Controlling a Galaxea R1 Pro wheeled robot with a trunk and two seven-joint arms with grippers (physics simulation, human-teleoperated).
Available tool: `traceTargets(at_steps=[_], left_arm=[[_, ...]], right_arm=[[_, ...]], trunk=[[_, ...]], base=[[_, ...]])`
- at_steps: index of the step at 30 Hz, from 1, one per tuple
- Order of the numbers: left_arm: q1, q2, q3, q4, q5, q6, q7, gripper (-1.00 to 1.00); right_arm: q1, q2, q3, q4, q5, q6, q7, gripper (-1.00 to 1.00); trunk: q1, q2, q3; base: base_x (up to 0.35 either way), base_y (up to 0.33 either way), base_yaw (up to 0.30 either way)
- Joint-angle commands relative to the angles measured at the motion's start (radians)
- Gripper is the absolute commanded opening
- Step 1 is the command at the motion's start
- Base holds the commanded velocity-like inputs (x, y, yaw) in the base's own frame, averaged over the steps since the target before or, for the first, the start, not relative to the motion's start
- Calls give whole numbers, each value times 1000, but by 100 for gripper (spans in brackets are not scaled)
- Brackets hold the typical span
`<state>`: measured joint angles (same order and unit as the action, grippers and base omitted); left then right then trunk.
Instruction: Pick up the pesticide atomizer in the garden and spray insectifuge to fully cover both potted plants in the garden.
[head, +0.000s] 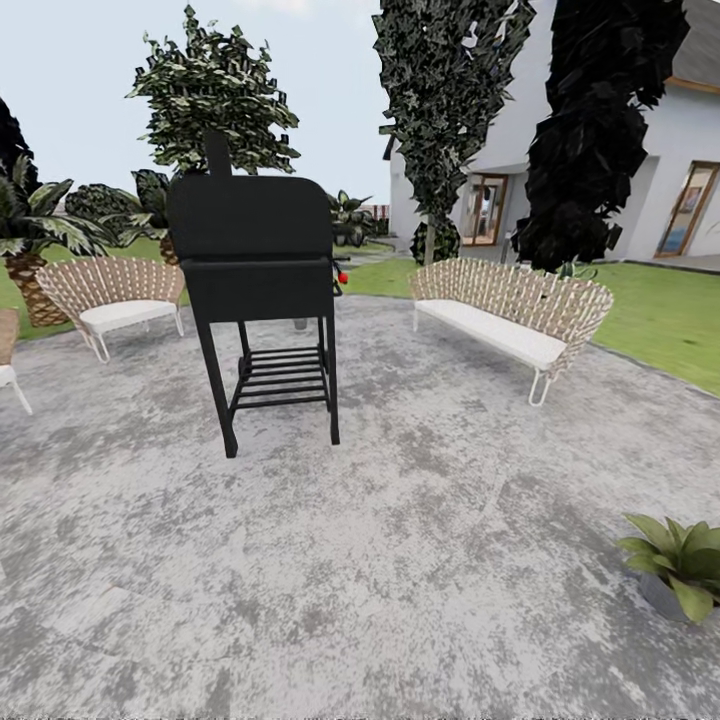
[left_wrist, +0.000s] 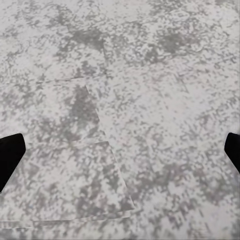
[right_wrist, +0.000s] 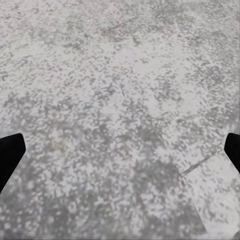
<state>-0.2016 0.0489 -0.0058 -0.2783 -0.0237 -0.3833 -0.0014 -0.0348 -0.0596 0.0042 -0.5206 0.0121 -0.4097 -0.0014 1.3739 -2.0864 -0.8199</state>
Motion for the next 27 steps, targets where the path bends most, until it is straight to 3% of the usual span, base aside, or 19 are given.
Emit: traceTargets(at_steps=[1,15,27], left_arm=[[0,0,0,1,-2,-3,0,100],[-1,0,1,1,-2,-3,0,100],[-1,-2,3,-1,-2,-3,-1,100]], right_arm=[[-1,0,0,1,1,-3,0,100],[0,0,0,0,0,-3,0,100],[-1,-1,-1,-1,0,-4,-2,100]], trunk=[[4,-8,-6],[57,-106,-71],[57,-106,-78]], base=[[0,0,0],[0,0,-70],[20,0,-70]])
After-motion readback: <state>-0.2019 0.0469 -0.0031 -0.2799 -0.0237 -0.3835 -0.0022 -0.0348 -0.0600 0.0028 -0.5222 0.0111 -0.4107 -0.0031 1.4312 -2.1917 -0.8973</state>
